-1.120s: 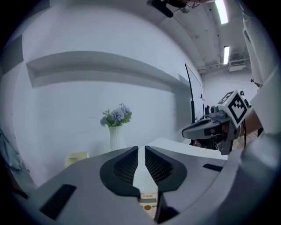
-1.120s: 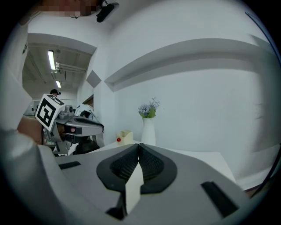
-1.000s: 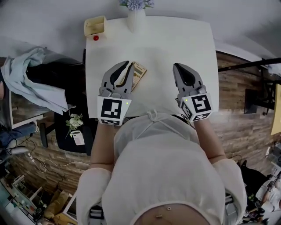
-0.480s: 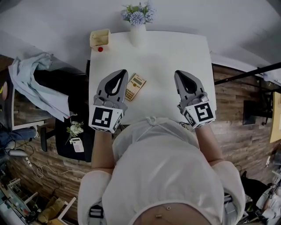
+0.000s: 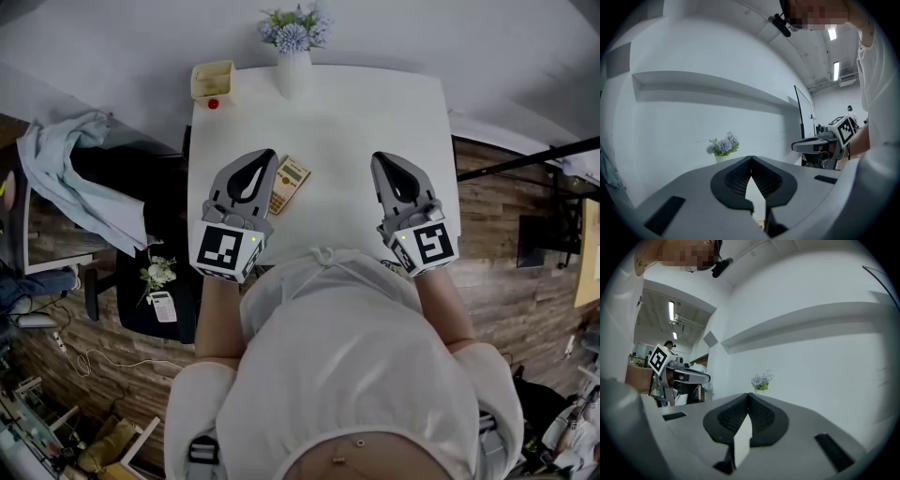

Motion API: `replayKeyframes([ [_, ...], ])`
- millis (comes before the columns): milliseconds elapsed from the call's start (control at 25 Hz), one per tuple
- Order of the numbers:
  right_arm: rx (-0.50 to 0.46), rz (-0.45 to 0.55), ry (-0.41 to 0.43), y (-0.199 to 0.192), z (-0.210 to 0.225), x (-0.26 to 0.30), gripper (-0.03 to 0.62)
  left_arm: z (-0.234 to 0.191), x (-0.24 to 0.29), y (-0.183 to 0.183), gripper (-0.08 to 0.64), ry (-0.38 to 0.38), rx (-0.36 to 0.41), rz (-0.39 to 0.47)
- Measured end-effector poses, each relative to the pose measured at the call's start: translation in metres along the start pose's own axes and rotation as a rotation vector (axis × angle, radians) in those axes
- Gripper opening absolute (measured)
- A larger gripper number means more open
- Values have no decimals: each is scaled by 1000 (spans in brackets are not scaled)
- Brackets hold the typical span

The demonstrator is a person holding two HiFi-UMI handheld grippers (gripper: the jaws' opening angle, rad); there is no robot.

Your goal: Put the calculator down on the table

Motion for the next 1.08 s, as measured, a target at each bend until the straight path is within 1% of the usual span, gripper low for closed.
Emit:
replayKeyframes([
  [240,-9,-19,-11,-4,-1,4,3,-4,1,-1,18,9,-10,-2],
  [640,7,-7,-4,-4,-10,6,3,-7,-3,-8,18,11,-29,-5],
  [920,-3,-13,-20,-5,-17,3,3,-5,-9,-5,18,-8,-61,28],
  [1080,5,-11,-37,-5,-18,2,2,-7,-13,-6,18,-11,-63,40],
])
Point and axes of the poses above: the fingertips, and each gripper's own axes: x forward along the fingers, z to its right, y out of its top, the point moved 7 cm from there along -x, backward along the fingers, and after that the axes turned 7 degrees about -x, right-handed, at the moved point
